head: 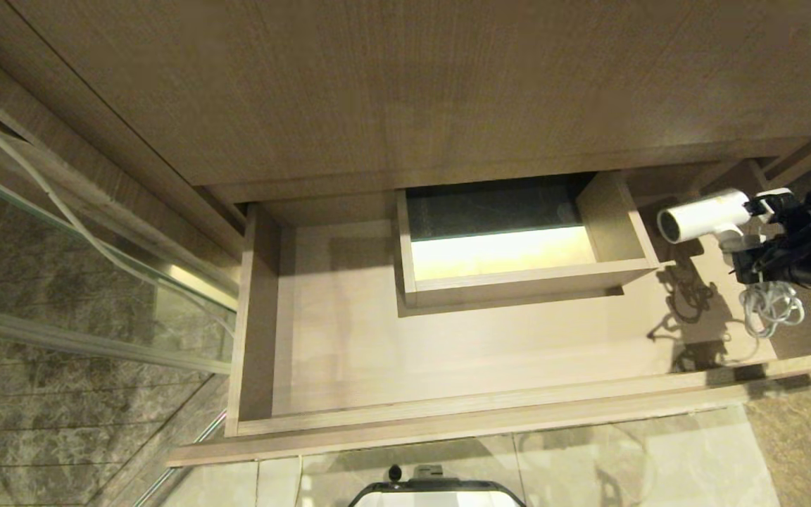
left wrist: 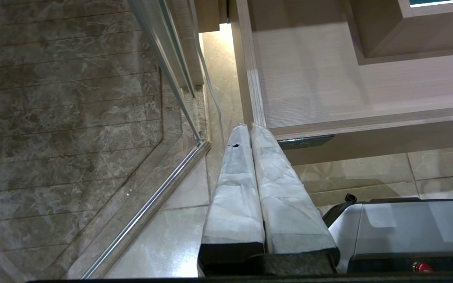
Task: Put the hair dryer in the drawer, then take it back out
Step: Put it into the drawer
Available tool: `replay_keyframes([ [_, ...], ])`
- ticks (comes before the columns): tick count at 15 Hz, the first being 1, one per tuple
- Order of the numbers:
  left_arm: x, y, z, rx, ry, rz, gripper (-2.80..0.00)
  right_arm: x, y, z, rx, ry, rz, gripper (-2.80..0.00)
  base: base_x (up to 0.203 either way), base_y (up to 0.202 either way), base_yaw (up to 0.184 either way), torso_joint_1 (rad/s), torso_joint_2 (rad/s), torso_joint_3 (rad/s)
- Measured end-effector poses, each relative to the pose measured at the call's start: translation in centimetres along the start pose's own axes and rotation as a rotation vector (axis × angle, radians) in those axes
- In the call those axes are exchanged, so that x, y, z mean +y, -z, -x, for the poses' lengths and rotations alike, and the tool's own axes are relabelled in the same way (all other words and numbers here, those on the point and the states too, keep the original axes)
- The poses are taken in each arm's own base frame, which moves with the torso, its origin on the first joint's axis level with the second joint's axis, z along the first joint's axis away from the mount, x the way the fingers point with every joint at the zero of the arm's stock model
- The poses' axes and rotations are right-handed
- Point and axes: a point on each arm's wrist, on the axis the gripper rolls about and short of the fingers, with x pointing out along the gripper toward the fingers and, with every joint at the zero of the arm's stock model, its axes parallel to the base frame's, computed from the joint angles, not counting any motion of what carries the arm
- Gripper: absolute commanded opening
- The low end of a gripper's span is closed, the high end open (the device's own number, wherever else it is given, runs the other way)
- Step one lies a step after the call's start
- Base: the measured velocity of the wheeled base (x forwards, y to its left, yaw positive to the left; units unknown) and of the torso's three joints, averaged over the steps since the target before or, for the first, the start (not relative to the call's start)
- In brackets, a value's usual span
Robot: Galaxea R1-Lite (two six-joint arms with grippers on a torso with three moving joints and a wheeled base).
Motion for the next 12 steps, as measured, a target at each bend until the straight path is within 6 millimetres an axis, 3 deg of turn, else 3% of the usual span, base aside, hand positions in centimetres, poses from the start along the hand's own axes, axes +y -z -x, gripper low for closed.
replay_keyframes([
  [3, 0.0, 0.0, 0.0, 0.0, 0.001, 0.0, -2.8, 2.1, 1.2, -2.9, -0.067, 0.011, 0.019, -2.8, 0.0, 0.0, 0.0, 0.0, 0.0, 0.0],
  [6, 0.0, 0.0, 0.0, 0.0, 0.001, 0.0, -2.8, 4.0, 2.3, -4.5, -0.067, 0.007, 0.037, -2.8, 0.0, 0.0, 0.0, 0.0, 0.0, 0.0],
  [9, 0.0, 0.0, 0.0, 0.0, 0.0, 0.0, -2.8, 4.4, 2.4, -5.0, -0.09, 0.026, 0.066, -2.8, 0.0, 0.0, 0.0, 0.0, 0.0, 0.0],
  [12, 0.0, 0.0, 0.0, 0.0, 0.001, 0.0, -2.8, 4.1, 1.5, -3.9, -0.124, 0.042, 0.088, -2.8, 0.0, 0.0, 0.0, 0.0, 0.0, 0.0],
])
